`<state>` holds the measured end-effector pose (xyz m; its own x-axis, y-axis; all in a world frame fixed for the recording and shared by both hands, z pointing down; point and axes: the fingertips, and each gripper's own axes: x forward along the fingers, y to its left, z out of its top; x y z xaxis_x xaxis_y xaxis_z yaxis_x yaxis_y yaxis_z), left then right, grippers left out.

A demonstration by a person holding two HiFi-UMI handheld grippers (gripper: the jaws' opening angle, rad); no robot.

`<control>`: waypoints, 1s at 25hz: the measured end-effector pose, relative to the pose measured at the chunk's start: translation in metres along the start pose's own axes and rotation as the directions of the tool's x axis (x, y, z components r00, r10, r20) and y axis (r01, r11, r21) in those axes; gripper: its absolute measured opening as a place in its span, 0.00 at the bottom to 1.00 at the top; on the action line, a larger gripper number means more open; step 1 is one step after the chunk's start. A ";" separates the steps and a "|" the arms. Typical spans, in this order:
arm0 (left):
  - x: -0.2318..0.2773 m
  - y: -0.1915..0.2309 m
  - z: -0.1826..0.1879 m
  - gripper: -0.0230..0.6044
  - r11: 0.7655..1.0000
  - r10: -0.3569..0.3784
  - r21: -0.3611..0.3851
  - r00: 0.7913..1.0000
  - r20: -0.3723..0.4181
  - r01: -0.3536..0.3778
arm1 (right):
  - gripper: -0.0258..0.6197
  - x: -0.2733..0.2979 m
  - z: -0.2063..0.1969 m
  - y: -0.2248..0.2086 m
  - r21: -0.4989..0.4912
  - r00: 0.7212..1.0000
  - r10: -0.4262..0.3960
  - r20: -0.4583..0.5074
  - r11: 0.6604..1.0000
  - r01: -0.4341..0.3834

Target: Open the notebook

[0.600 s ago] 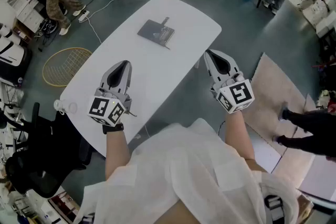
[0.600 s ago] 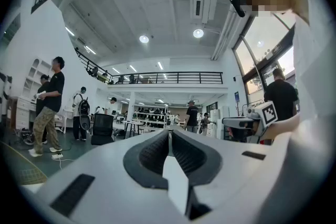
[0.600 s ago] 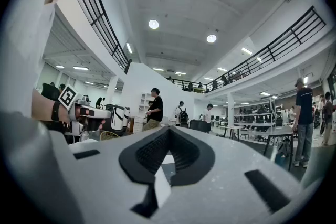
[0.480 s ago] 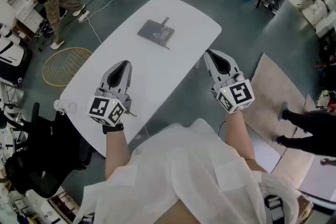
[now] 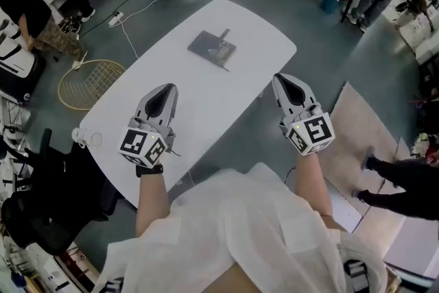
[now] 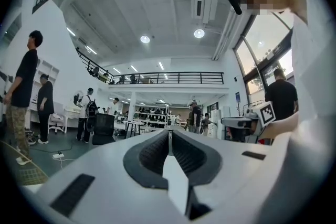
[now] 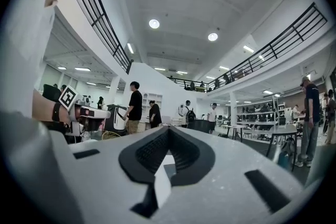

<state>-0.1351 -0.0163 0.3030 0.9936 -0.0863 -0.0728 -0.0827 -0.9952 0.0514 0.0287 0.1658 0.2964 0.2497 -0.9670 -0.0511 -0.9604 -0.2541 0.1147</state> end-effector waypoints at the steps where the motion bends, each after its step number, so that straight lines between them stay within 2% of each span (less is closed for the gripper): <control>1: -0.001 0.001 0.001 0.07 1.000 0.001 -0.001 1.000 -0.001 -0.001 | 0.04 0.002 0.000 0.001 0.004 1.000 0.006 0.002 1.000 -0.006; 8: -0.015 0.025 0.005 0.07 1.000 0.016 -0.020 1.000 0.015 -0.016 | 0.04 0.032 -0.001 0.021 -0.034 0.999 0.046 -0.028 0.998 -0.047; 15: -0.013 0.039 -0.001 0.07 0.999 0.043 0.017 0.999 0.006 -0.043 | 0.05 0.063 -0.003 0.022 -0.083 0.995 0.095 -0.032 0.992 -0.097; 21: 0.006 0.062 0.003 0.07 0.991 0.122 0.055 0.992 -0.027 -0.121 | 0.05 0.114 -0.009 -0.001 -0.121 0.983 0.177 -0.053 0.976 -0.182; 25: 0.025 0.080 0.002 0.07 0.975 0.217 0.066 0.976 -0.030 -0.215 | 0.05 0.146 -0.026 -0.023 -0.106 0.969 0.239 -0.062 0.964 -0.244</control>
<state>-0.1170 -0.0976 0.3037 0.9539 -0.2987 -0.0299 -0.2988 -0.9543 0.0003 0.0906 0.0302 0.3123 0.0205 -0.9990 0.0395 -0.9735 -0.0109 0.2285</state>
